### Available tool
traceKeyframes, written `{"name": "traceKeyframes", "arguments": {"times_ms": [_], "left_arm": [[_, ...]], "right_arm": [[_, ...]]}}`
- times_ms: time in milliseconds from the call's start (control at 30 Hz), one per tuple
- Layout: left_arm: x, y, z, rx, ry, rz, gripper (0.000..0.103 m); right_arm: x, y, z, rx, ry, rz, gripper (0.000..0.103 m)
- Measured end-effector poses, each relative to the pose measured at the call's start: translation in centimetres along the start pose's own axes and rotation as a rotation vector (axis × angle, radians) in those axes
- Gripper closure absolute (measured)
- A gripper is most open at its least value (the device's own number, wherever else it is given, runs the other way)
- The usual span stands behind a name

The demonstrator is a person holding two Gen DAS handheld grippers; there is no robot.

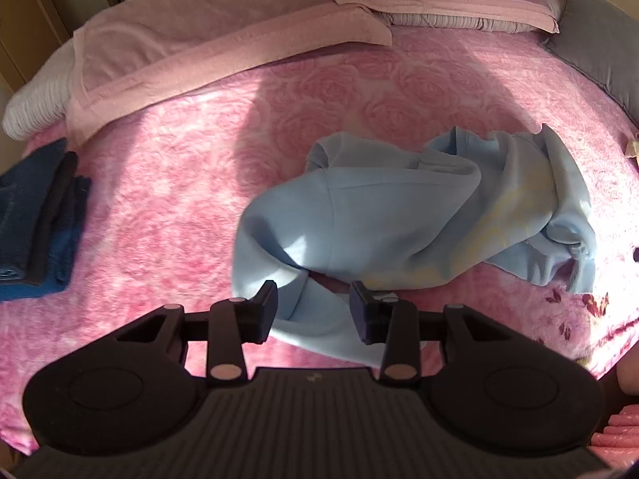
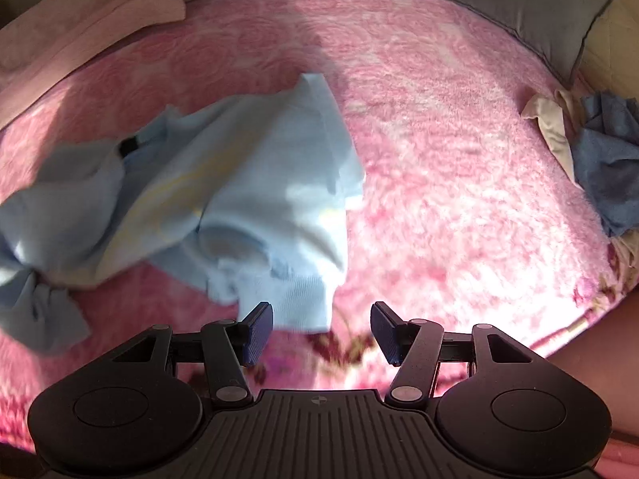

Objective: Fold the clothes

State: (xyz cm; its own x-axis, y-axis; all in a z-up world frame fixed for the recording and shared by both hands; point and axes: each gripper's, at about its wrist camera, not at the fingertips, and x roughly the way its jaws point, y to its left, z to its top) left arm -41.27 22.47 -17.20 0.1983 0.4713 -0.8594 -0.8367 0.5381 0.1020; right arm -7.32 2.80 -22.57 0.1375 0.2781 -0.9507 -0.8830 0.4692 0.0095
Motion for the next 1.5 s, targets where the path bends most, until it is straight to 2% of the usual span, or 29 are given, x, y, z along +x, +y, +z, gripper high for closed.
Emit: {"name": "traceKeyframes", "arguments": {"times_ms": [167,300,467,567,600,633,667,767,800,867,933,967,1000,1067,1167,1267,1333,1367,1400,1433,1467,1500], "left_arm": [[2.8,0.3,0.3,-0.017,-0.009,-0.015,0.068],[5.1,0.6,0.8,-0.040,-0.017,-0.020,0.065],[7.7,0.4,1.7,-0.051,-0.018,0.000,0.065],[8.8,-0.1,2.4,-0.052,-0.021,0.006,0.065],[9.0,-0.3,2.6,-0.052,-0.022,0.006,0.065],[9.1,-0.4,2.9,-0.050,-0.025,0.006,0.065],[9.1,-0.5,3.1,-0.046,-0.032,0.006,0.065],[9.4,-0.5,3.9,-0.022,-0.046,-0.003,0.063],[9.6,-0.3,4.2,-0.009,-0.052,-0.010,0.062],[10.1,-0.2,4.7,0.023,-0.070,-0.022,0.058],[10.7,-0.1,5.3,0.072,-0.096,-0.054,0.052],[11.2,-0.1,5.6,0.097,-0.102,-0.069,0.051],[11.7,-0.1,5.9,0.123,-0.103,-0.083,0.051],[12.7,0.0,6.4,0.162,-0.109,-0.115,0.051],[14.4,0.2,6.4,0.181,-0.098,-0.142,0.050],[16.0,0.8,6.2,0.166,-0.071,-0.176,0.050],[17.1,1.2,5.9,0.143,-0.047,-0.199,0.052],[17.5,1.4,5.6,0.126,-0.031,-0.217,0.063],[17.9,1.6,5.3,0.107,-0.014,-0.235,0.075],[18.1,1.8,5.0,0.087,0.001,-0.246,0.097],[17.9,2.1,4.6,0.069,0.000,-0.249,0.100],[17.4,2.4,4.3,0.054,-0.012,-0.254,0.101]], "right_arm": [[2.7,0.5,3.5,0.046,-0.067,0.050,0.045],[5.4,1.0,6.5,0.001,-0.094,0.026,0.045],[9.8,0.4,8.6,0.007,-0.087,0.036,0.045],[12.2,0.7,8.5,-0.035,-0.067,0.044,0.046],[12.6,0.7,8.2,-0.074,-0.063,0.026,0.065],[12.7,0.6,7.9,-0.122,-0.054,-0.001,0.074],[12.8,-0.3,7.7,-0.145,-0.038,-0.049,0.077],[13.2,-5.5,7.6,-0.083,0.035,-0.206,0.077],[13.3,-7.3,7.7,-0.058,0.058,-0.235,0.076],[12.8,-11.0,8.8,0.004,0.074,-0.150,0.076],[12.2,-12.9,10.6,0.027,0.048,-0.071,0.064],[11.9,-13.1,11.9,0.017,0.009,-0.038,0.038],[11.7,-12.9,13.3,-0.006,-0.038,-0.004,0.019],[11.6,-11.6,16.2,-0.087,-0.129,0.078,0.019],[13.4,-8.6,19.9,-0.218,-0.169,0.203,0.019],[17.2,-5.6,22.1,-0.361,-0.135,0.263,0.019],[20.3,-4.4,22.9,-0.417,-0.075,0.279,0.019],[21.7,-4.2,23.0,-0.412,-0.035,0.290,0.019],[22.8,-4.4,22.8,-0.387,0.002,0.310,0.023],[23.7,-4.7,22.4,-0.364,0.034,0.339,0.039],[23.7,-4.9,21.8,-0.349,0.047,0.377,0.082],[23.0,-5.2,21.2,-0.352,0.035,0.395,0.097]]}}
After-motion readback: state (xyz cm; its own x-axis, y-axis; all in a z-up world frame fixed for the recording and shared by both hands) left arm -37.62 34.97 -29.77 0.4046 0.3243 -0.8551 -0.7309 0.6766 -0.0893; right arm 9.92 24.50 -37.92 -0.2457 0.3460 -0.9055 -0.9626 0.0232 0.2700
